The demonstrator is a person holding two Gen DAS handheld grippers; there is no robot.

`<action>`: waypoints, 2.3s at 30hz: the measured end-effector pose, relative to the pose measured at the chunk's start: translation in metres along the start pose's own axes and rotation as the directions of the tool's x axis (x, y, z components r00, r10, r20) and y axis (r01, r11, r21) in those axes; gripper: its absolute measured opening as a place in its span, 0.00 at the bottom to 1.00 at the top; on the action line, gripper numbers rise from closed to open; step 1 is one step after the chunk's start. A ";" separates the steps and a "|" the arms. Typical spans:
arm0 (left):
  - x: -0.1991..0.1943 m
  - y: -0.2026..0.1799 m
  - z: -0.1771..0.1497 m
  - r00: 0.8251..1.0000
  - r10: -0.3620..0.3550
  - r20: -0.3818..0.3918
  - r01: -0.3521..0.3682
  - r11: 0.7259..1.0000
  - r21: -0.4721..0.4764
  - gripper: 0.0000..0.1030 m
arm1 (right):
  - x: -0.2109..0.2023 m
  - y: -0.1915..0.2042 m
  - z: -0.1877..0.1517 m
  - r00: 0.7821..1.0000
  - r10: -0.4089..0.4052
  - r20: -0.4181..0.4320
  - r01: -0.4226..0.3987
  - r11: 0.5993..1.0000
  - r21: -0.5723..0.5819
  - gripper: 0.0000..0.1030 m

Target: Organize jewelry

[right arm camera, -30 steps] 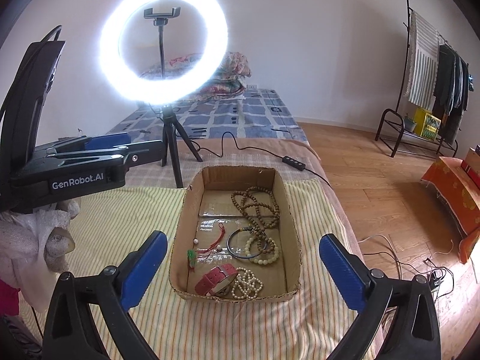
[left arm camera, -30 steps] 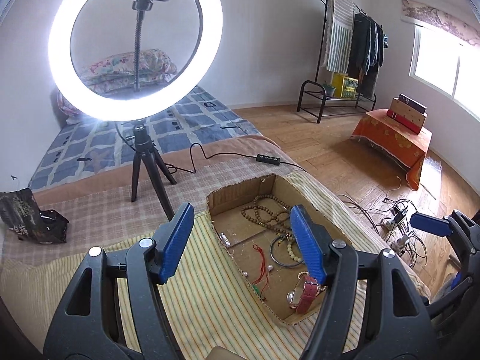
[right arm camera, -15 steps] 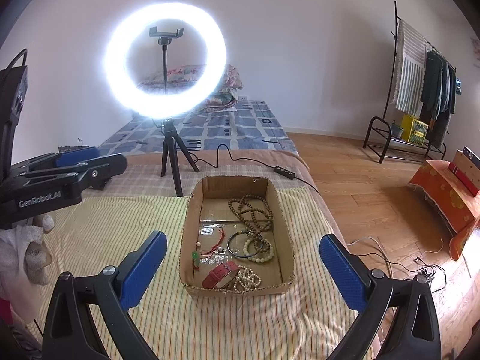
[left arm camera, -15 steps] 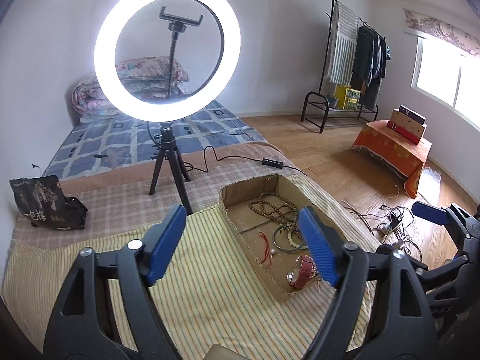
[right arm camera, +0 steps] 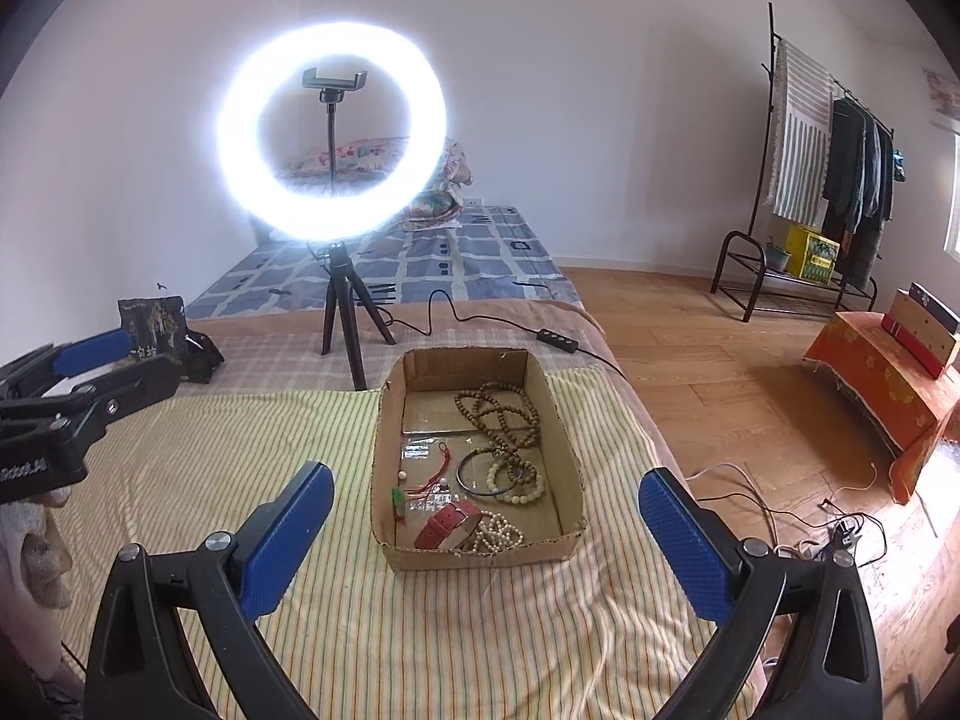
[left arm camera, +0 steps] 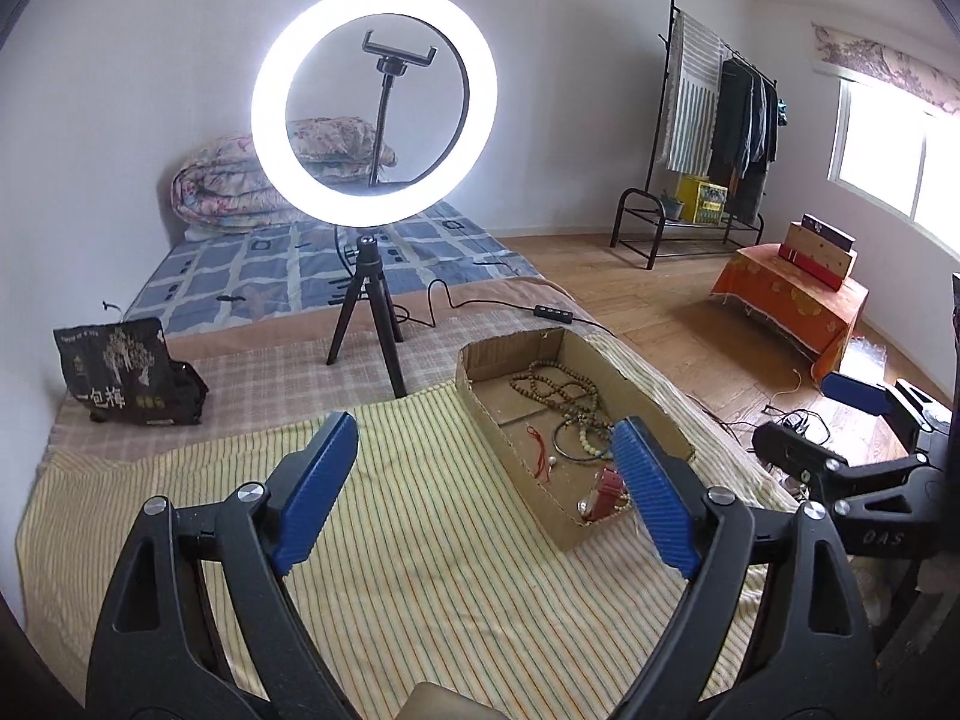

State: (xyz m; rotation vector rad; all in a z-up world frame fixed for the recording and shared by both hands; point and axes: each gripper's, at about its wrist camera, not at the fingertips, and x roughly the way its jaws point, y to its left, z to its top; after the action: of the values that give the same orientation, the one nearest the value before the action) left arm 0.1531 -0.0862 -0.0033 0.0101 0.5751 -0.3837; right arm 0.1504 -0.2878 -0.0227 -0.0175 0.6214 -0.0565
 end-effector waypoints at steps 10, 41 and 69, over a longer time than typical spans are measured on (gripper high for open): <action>-0.014 -0.011 -0.011 1.000 0.020 0.012 -0.020 0.998 0.061 0.88 | -0.009 -0.007 -0.004 0.999 -0.037 0.038 0.036 0.999 0.018 1.00; -0.020 -0.020 -0.020 0.997 0.071 0.001 -0.071 0.994 0.089 1.00 | -0.003 -0.013 -0.005 0.998 -0.056 0.043 0.054 0.998 0.037 1.00; -0.018 -0.023 -0.025 0.995 0.098 -0.012 -0.096 0.989 0.114 1.00 | 0.006 -0.010 -0.011 0.998 -0.064 0.015 0.063 0.998 0.023 1.00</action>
State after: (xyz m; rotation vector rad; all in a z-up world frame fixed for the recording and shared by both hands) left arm 0.1179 -0.0980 -0.0124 0.1498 0.5676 -0.3209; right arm 0.1490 -0.2983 -0.0347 -0.0163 0.6046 -0.1246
